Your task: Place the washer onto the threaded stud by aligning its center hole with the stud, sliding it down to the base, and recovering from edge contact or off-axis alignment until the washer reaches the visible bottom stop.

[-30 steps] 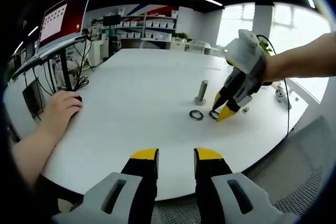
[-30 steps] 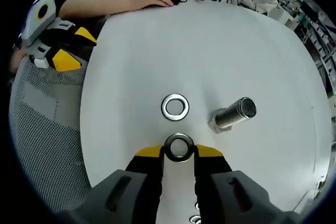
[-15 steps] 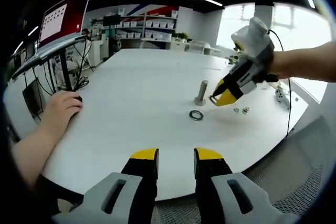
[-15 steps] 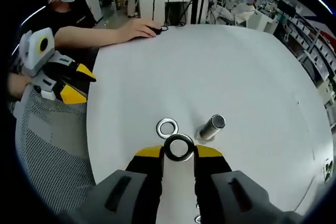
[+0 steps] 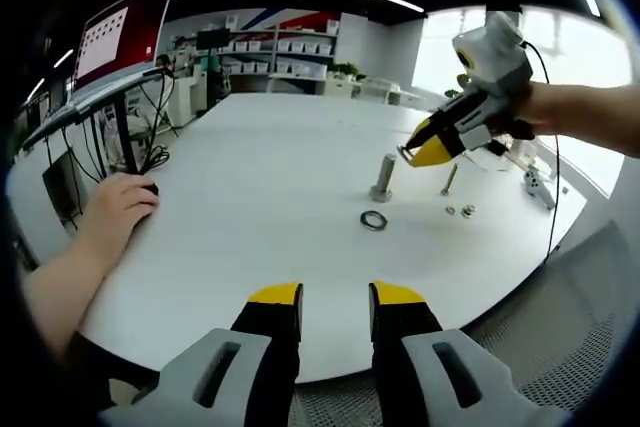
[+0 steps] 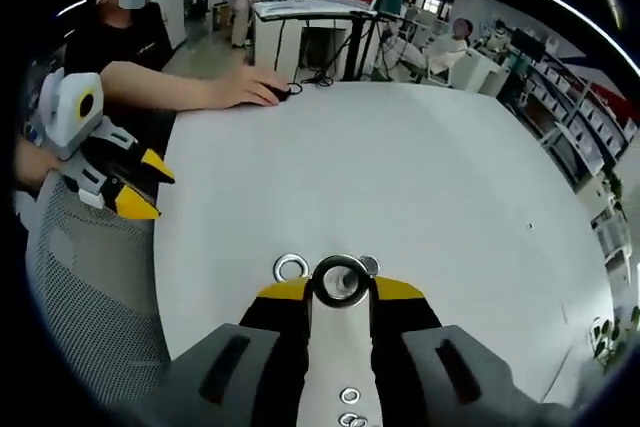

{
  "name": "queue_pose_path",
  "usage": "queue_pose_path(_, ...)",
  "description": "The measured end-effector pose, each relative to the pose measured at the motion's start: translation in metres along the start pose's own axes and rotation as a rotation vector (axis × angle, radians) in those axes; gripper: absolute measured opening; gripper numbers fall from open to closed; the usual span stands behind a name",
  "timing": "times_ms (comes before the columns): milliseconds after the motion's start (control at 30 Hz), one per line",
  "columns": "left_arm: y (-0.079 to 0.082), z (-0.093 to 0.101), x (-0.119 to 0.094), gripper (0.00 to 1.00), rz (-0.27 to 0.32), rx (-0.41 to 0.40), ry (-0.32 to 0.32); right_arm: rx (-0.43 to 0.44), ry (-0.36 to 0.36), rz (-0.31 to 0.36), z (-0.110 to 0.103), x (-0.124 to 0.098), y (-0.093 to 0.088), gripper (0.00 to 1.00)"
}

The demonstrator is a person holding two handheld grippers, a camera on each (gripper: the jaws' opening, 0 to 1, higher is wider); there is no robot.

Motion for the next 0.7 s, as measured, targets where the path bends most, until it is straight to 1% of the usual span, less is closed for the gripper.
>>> queue_pose_path(100, 0.0, 0.0, 0.0, 0.25, 0.0, 0.0, 0.0, -0.027, -0.012, -0.011, 0.006, 0.003, 0.003, 0.23)
queue_pose_path(267, 0.0, 0.0, 0.0, 0.25, 0.001, -0.001, 0.0, -0.08, 0.018, -0.067, 0.012, 0.01, 0.008, 0.23)
queue_pose_path(467, 0.0, 0.0, 0.0, 0.25, 0.003, -0.002, 0.0, -0.127, 0.049, -0.113, 0.016, 0.018, 0.015, 0.23)
queue_pose_path(567, 0.0, 0.0, 0.0, 0.25, 0.004, -0.003, 0.001, -0.148, 0.073, -0.149, 0.018, 0.023, 0.014, 0.23)
queue_pose_path(600, 0.0, 0.0, 0.0, 0.25, 0.005, -0.003, 0.001, -0.157, 0.069, -0.158, 0.019, 0.025, 0.014, 0.23)
queue_pose_path(667, 0.0, 0.0, 0.0, 0.25, 0.005, -0.004, 0.001, -0.156, 0.081, -0.179, 0.02, 0.027, 0.012, 0.23)
queue_pose_path(700, 0.0, 0.0, 0.0, 0.25, 0.005, -0.004, 0.002, -0.156, 0.083, -0.18, 0.021, 0.028, 0.012, 0.23)
Point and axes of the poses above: the point that each gripper's makers call its tool centre point, and the gripper's own axes: x roughly forward along the fingers, z roughly to its right, y roughly out of its top, the point moved 8 cm from there along -x, roughly backward along the fingers, and after that the axes turned 3 degrees about -x, right-handed, at the moved point
